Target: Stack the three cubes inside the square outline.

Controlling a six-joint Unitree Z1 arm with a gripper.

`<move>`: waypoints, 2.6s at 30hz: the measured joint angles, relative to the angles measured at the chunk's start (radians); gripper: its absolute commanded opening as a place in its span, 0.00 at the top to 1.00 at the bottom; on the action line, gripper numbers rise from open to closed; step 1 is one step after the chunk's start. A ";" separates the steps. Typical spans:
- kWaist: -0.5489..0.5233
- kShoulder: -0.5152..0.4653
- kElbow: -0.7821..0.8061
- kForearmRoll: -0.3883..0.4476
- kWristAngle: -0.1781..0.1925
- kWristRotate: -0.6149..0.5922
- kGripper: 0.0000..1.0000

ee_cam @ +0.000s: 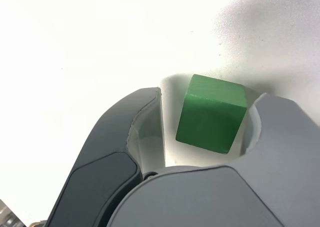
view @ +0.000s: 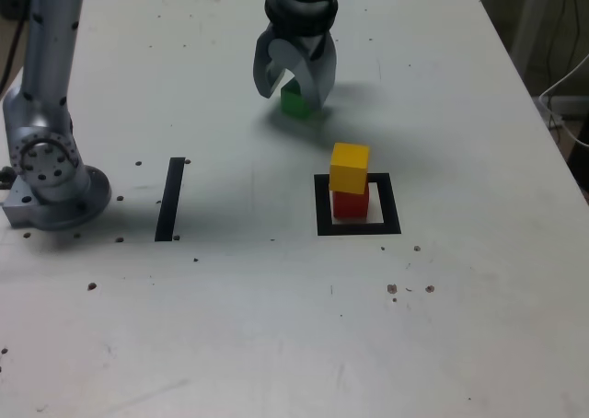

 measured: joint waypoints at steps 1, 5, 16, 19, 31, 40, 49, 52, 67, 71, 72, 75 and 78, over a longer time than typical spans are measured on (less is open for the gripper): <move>0.000 0.000 0.002 -0.003 0.000 0.004 0.62; 0.000 0.002 0.003 -0.007 0.000 0.016 0.69; 0.000 0.005 -0.002 -0.028 -0.015 0.027 0.85; -0.003 0.004 -0.012 -0.002 -0.032 0.027 0.85; -0.133 -0.140 -0.099 0.149 -0.064 -0.036 0.85; -0.295 -0.164 -0.185 0.275 -0.064 -0.195 0.85; -0.413 -0.164 -0.191 0.331 -0.039 -0.388 0.84; -0.457 -0.163 -0.214 0.376 -0.041 -0.475 0.84; -0.581 -0.065 -0.377 0.484 -0.091 -0.699 0.84; -0.598 -0.023 -0.406 0.489 -0.090 -0.704 0.84; -0.603 -0.017 -0.414 0.492 -0.087 -0.710 0.84; -0.626 0.001 -0.441 0.504 -0.072 -0.742 0.84; -0.641 0.003 -0.441 0.514 -0.054 -0.780 0.84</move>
